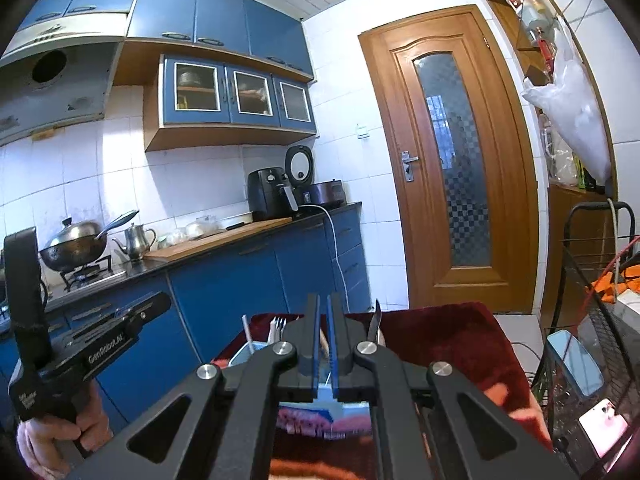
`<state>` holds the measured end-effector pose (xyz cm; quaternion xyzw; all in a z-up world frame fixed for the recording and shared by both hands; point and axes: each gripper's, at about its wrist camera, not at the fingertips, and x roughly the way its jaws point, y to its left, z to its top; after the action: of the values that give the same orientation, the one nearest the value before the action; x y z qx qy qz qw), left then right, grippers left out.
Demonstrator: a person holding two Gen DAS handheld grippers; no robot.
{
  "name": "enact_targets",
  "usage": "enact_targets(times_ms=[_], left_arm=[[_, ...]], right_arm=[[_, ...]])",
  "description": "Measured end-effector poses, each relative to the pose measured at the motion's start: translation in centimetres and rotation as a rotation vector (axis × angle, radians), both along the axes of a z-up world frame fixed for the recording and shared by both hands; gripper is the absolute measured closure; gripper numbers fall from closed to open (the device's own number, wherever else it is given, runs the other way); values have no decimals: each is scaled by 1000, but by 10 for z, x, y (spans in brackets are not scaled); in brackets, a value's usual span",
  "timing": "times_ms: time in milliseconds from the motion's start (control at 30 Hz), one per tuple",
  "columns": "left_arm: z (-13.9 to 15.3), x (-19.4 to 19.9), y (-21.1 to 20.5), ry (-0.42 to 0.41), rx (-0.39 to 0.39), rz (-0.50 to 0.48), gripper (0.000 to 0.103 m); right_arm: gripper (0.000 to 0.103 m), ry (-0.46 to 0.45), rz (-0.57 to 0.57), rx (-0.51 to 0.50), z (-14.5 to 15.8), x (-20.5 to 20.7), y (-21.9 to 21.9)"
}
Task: Organize utensils
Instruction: 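Lower the chopstick into the holder with the left tool while the right tool drops the fork in, then open both tools and pull them back from the holder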
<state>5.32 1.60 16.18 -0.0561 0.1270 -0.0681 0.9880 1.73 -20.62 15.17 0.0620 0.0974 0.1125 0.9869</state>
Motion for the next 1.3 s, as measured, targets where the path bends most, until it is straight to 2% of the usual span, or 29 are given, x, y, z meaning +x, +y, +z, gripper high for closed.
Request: enact_targets(times_ms=[267, 400, 533, 700, 833, 900, 933, 967, 1033, 1133, 1167, 1200, 1300], left_arm=[[-19, -32, 4, 41, 22, -23, 93], [-40, -45, 5, 57, 41, -38, 93], [-64, -53, 7, 73, 55, -35, 93], [-94, -52, 9, 124, 46, -16, 93], [-114, -53, 7, 131, 67, 5, 92], [-124, -54, 6, 135, 65, 4, 87], [-129, -55, 4, 133, 68, 5, 80], [-132, -55, 4, 131, 73, 9, 68], [-137, -55, 0, 126, 86, 18, 53], [-141, -57, -3, 114, 99, 28, 43], [-142, -58, -5, 113, 105, 32, 39], [-142, -58, -5, 113, 109, 35, 37], [-144, -59, -7, 114, 113, 41, 36]], right_arm=[[97, 30, 14, -32, -24, -34, 8], [91, 57, 17, -29, -41, -45, 9], [88, 71, 14, -36, -60, -53, 11], [78, 85, 16, -32, -90, -61, 13], [70, 96, 11, -42, -108, -63, 14], [65, 103, 9, -38, -117, -63, 13], [64, 111, 9, -34, -121, -63, 11], [61, 120, 6, -31, -126, -62, 10], [57, 125, -9, -37, -131, -61, 9], [50, 125, -23, -44, -139, -62, 7], [45, 125, -24, -43, -142, -63, 6], [40, 125, -29, -44, -144, -63, 5], [37, 116, -53, -54, -147, -64, 5]])
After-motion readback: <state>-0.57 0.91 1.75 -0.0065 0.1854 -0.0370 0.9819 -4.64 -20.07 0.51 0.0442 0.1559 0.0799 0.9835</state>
